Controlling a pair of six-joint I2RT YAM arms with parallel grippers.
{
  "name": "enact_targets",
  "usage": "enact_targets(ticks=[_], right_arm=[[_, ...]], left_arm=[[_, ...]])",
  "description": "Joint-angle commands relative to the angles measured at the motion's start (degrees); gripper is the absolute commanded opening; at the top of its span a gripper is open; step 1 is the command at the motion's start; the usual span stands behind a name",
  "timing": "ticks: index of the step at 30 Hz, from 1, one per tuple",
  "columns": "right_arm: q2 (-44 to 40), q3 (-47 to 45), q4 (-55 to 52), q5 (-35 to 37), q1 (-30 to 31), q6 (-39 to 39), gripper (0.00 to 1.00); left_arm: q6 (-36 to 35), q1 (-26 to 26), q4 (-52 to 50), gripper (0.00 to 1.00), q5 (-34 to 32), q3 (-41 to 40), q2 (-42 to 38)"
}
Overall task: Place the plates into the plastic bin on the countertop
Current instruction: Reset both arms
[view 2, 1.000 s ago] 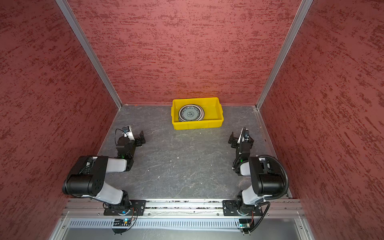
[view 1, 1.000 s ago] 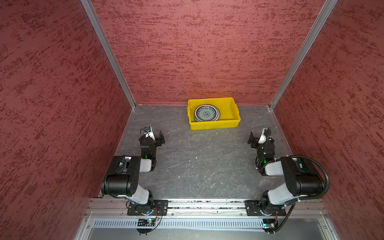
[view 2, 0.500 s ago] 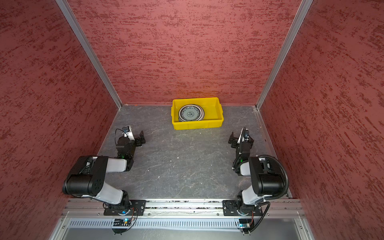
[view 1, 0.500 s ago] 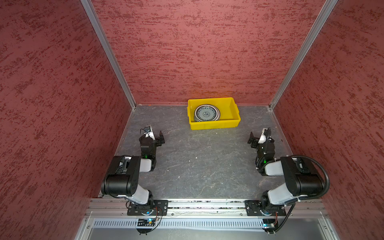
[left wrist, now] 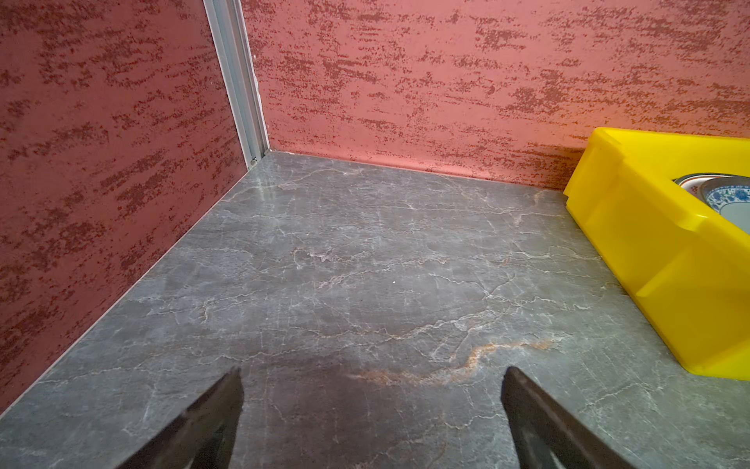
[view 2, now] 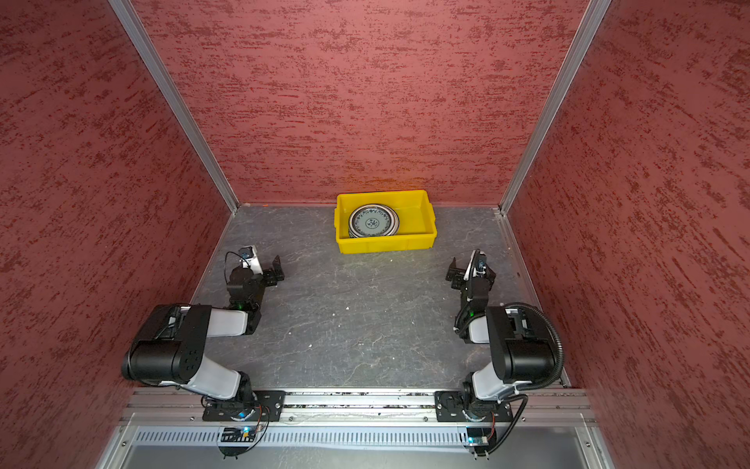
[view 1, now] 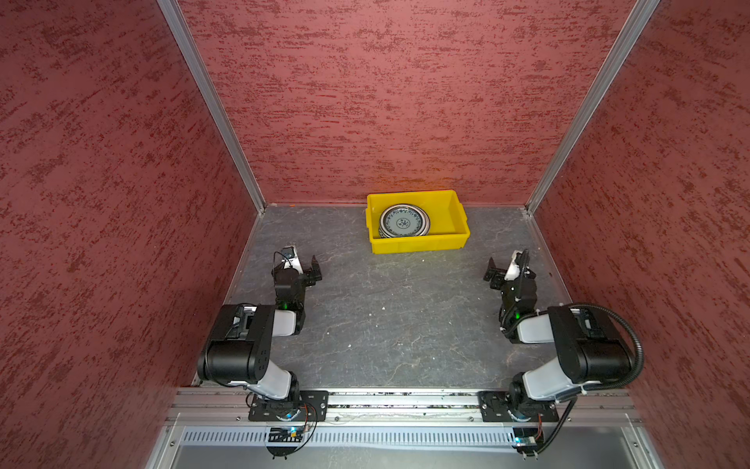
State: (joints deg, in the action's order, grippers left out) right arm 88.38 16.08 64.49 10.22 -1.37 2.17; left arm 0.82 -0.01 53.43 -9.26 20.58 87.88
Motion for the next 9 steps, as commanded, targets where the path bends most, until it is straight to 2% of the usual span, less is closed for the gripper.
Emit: enact_targets(ticks=[1, 9], right_arm=[[0.07, -0.19, 2.18, -0.81, -0.17, -0.16, 0.99], [0.10, -0.17, 2.13, -0.80, -0.25, -0.20, 0.99]], left_arm=[[0.54, -0.09, -0.15, 0.99, 0.32, 0.25, 0.17], [-0.03, -0.73, 0.45, 0.99, -0.85, -0.01, 0.09]])
